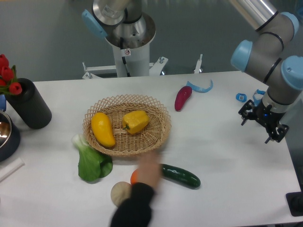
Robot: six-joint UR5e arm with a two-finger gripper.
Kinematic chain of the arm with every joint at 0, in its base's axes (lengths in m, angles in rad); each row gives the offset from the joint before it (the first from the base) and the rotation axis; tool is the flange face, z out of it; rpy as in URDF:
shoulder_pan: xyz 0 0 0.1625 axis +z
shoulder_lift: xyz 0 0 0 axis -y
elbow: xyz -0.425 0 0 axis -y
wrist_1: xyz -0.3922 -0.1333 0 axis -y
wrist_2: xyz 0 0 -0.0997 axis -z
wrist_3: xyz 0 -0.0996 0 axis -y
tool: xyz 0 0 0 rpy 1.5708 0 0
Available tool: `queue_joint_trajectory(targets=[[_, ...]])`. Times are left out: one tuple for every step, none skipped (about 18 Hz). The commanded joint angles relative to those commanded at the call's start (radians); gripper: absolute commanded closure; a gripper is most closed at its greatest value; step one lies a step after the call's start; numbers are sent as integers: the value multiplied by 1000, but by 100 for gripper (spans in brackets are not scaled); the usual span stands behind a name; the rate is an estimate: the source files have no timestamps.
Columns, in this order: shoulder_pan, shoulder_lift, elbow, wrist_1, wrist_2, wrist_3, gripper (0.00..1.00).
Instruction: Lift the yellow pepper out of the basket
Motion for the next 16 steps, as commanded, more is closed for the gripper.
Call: queue_joint_trajectory(targets=[[0,0,0,0,0,-2,0],[0,0,0,0,0,0,0],[-2,2,-2,0,0,-2,0],[-5,2,0,0,0,-2,0],[-8,5,-2,0,0,-2,0],[-11,6,-2,0,0,0,0],[-15,11,-3,0,0,0,0],[-18,14,-9,0,0,-3,0],[-23,15,-11,0,0,-3,0],[-31,23,-12,0,0,-5,0],[-40,26,-18,0,6,-14,0],[-49,28,-31,5,9,-15,0],[-57,34,-52,9,12,-15,0],[-60,44,-75,18,23,-18,0],[-60,52,-86,23,29,-8,0],[-57,60,-92,25,29,-8,0]])
